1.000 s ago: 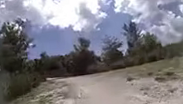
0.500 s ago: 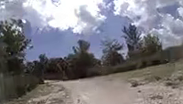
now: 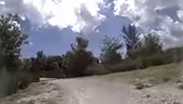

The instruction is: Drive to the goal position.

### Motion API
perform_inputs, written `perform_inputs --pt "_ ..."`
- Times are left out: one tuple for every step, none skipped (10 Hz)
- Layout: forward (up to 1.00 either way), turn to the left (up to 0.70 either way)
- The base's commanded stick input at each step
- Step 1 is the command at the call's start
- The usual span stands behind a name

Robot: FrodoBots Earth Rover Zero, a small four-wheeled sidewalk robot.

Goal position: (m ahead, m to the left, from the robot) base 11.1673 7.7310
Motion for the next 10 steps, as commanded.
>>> perform_inputs --pt "0.70 0.35" --pt "0.70 0.35" --pt "0.70 0.35" --pt "0.70 0.35" --pt "0.70 0.35" --pt "0.70 0.19" --pt "0.70 0.06" --pt "0.70 0.00" --pt "0.70 0.00" --pt "0.70 0.00"
